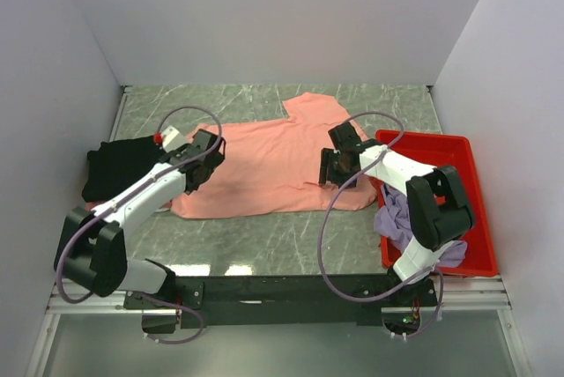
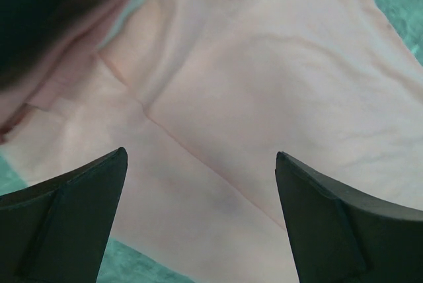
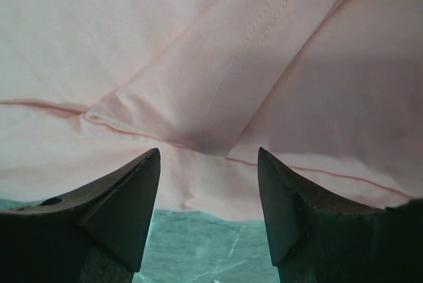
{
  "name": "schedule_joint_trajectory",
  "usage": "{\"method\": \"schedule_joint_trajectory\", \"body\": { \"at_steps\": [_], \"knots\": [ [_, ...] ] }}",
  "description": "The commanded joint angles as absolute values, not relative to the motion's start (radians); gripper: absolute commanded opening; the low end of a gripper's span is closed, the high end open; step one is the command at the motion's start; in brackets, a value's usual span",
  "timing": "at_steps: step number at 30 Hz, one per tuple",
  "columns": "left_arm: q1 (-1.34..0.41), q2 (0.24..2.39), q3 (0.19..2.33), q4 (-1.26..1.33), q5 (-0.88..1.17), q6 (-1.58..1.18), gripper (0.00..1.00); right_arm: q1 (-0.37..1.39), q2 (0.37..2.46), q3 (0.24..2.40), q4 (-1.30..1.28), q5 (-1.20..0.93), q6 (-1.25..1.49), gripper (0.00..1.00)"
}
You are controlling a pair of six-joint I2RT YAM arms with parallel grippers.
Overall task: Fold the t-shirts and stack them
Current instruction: Fold the tshirt
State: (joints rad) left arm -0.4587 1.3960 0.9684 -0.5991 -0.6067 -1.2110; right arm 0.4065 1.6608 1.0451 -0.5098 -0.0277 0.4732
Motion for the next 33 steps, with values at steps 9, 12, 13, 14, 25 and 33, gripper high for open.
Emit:
{"method": "schedule_joint_trajectory", "body": {
  "at_steps": [9,12,13,14,25,33],
  "knots": [
    [-0.368,1.272,0.816,-0.637,-0.600,-1.253,0.99,0.417,1.729,1.115,-0.474,-0.034,0.468,0.38],
    [-0.365,1.266,0.812,-0.638,-0.598,-1.255,0.99,0.419,1.743,1.132,-0.471,-0.031,0.471,0.28],
    [-0.365,1.266,0.811,-0.638,-0.597,-1.256,0.99,0.420,1.746,1.141,-0.471,-0.029,0.469,0.24],
    [-0.365,1.264,0.808,-0.635,-0.595,-1.256,0.99,0.420,1.750,1.146,-0.471,-0.025,0.471,0.22],
    [-0.361,1.224,0.788,-0.646,-0.600,-1.262,0.99,0.426,1.781,1.224,-0.457,-0.026,0.437,0.00],
    [-0.353,1.218,0.810,-0.667,-0.603,-1.253,0.99,0.433,1.934,1.414,-0.552,-0.009,0.402,0.02]
  ]
}}
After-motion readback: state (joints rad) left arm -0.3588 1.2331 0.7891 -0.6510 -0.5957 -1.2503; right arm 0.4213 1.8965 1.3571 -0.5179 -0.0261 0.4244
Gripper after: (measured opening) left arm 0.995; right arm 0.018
